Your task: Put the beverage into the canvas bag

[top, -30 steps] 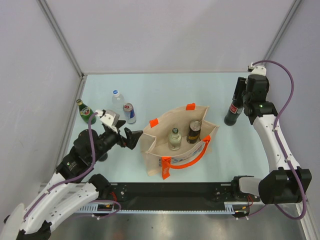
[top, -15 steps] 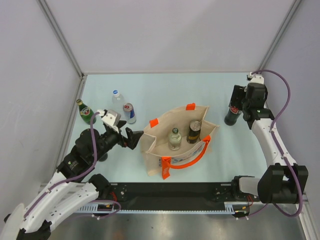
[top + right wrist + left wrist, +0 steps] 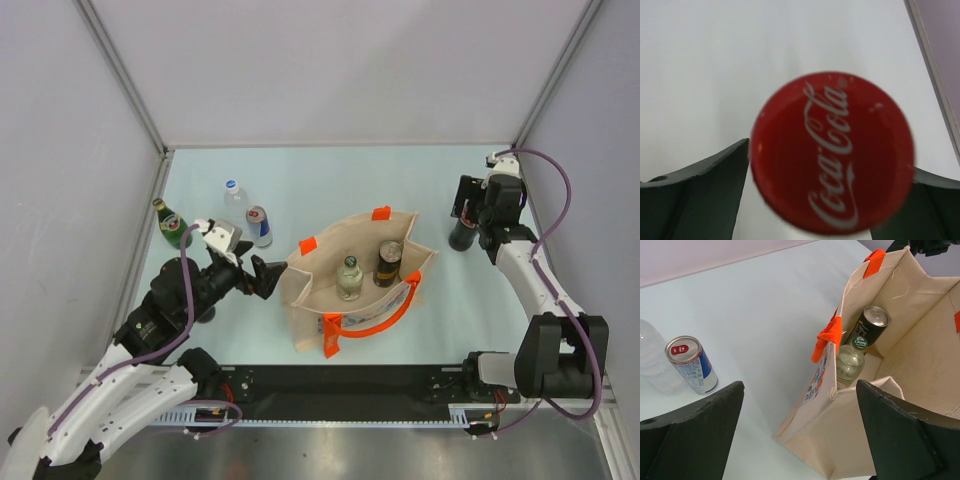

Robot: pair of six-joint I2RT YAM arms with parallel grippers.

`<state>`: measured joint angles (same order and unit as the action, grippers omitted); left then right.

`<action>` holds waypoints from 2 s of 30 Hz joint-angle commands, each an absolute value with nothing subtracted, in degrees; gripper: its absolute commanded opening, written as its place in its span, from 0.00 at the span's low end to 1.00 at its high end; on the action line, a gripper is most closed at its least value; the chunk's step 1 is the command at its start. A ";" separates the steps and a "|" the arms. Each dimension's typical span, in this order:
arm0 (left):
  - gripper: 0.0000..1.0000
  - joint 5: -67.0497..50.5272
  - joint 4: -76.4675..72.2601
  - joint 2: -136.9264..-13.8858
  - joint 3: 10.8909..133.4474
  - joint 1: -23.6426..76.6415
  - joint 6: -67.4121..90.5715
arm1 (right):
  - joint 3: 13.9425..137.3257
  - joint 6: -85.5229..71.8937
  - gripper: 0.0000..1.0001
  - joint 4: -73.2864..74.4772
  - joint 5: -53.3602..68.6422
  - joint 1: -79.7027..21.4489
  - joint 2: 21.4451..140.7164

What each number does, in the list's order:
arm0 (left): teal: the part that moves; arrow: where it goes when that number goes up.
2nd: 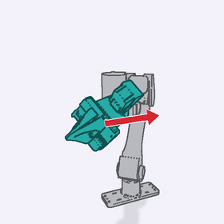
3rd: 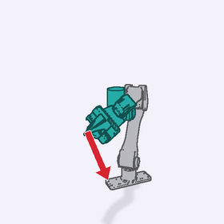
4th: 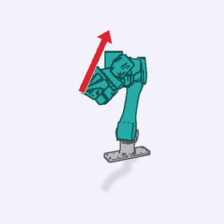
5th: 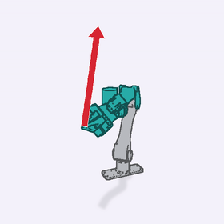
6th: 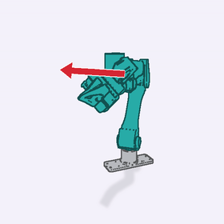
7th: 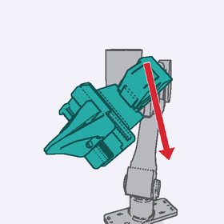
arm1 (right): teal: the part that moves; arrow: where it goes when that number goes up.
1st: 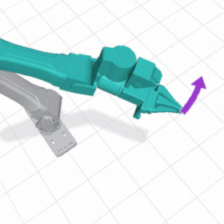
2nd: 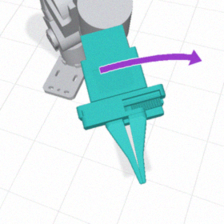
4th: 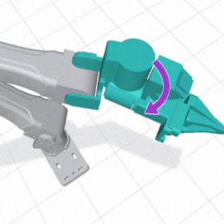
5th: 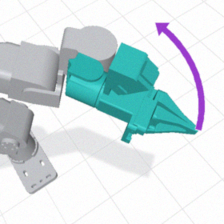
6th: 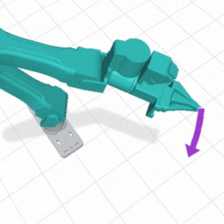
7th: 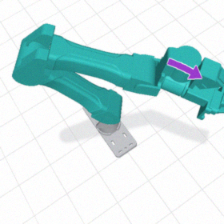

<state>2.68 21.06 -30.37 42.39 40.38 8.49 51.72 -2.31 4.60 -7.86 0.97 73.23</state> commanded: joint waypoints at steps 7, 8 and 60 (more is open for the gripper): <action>1.00 3.08 19.51 -29.97 42.28 40.69 7.82 | 53.52 -0.53 0.79 1.32 -9.14 1.58 76.11; 1.00 3.16 19.69 -29.80 42.28 40.69 7.91 | 53.44 -0.27 0.77 1.41 -9.14 1.58 75.94; 1.00 5.71 20.22 -30.59 42.63 40.69 7.65 | 99.49 3.61 0.00 21.01 -5.02 -22.76 66.09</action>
